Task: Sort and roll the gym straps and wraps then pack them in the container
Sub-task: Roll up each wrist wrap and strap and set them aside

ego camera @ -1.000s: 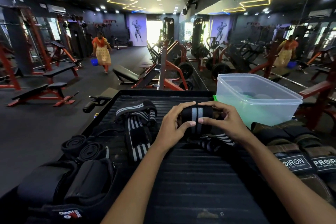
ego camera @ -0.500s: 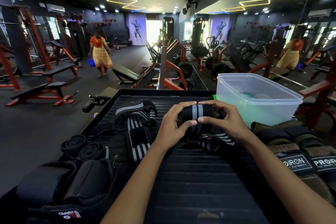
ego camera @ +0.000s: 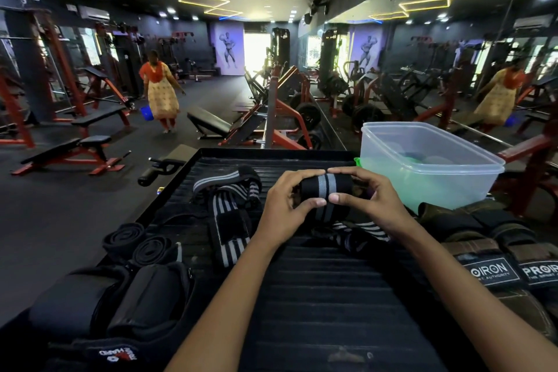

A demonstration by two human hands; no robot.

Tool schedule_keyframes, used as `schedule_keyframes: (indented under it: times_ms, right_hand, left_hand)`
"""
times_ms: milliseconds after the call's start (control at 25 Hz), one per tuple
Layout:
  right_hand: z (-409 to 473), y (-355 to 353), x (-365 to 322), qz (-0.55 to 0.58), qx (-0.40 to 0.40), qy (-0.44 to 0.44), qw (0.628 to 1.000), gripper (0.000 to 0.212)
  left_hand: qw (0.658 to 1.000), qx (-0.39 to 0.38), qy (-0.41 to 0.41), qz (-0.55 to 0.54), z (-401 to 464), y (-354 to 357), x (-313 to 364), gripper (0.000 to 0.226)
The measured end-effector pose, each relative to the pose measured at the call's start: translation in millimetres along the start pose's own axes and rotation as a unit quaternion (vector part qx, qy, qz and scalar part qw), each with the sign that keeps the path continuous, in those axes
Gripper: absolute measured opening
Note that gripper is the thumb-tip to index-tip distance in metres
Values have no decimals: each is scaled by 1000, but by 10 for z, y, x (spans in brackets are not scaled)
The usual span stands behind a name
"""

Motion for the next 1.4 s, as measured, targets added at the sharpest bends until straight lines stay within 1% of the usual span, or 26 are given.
schedule_keyframes:
  times_ms: [120, 160, 320, 440, 600, 680, 760, 840, 1000, 1080, 1200, 1320, 1400]
  right_hand:
    - [-5, 10, 6, -14, -22, 2, 1000, 58]
    - [-5, 4, 8, -18, -21, 1, 1000, 59]
    - [-4, -16, 7, -19, -1, 3, 1000, 52]
    - [-10, 1, 21, -17, 4, 10, 1000, 51]
    - [-9, 27, 37, -22, -25, 19, 999, 66]
    - [-9, 24, 45, -20, -28, 16, 999, 69]
    - [-2, 5, 50, -17, -11, 7, 1000, 64]
    - [11, -9, 57, -4, 7, 3, 1000, 61]
    - [28, 19, 82, 21, 7, 17, 1000, 67]
    - [24, 25, 88, 10, -8, 24, 1000, 72]
    - [6, 26, 85, -49, -25, 11, 998, 79]
    - [-1, 19, 95, -70, -18, 0, 997, 68]
    - [3, -12, 98, -70, -6, -5, 998, 59]
  left_hand:
    - [999, 29, 1, 27, -1, -17, -3, 41]
    - [999, 33, 2, 36, 0, -18, -1, 41]
    - [999, -9, -9, 40, 4, 9, 1, 46]
    - [999, -9, 2, 39, 11, -14, -17, 44]
    - [998, 26, 1, 59, 0, -49, -6, 34]
    - [998, 34, -14, 55, -1, -54, -18, 35]
    - [999, 18, -20, 43, 8, -36, -21, 42]
    - [1000, -3, -8, 29, 13, -13, -14, 49]
    - [1000, 10, -16, 12, 22, -44, -13, 43]
    - [999, 19, -14, 26, 13, -52, -12, 41]
    - [999, 31, -17, 35, 1, -52, 5, 40]
    - [999, 13, -42, 7, -10, -52, -16, 37]
    - [999, -17, -38, -5, -17, -40, -10, 43]
Point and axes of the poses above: each hand's wrist, its own z-axis towards the middle knuckle, its own y-axis out of the palm, x = y × z, the point moved 3 cm from there along z, towards the middle knuckle, and after that the axes turned 7 degrees about z, right-handed, at the moved point
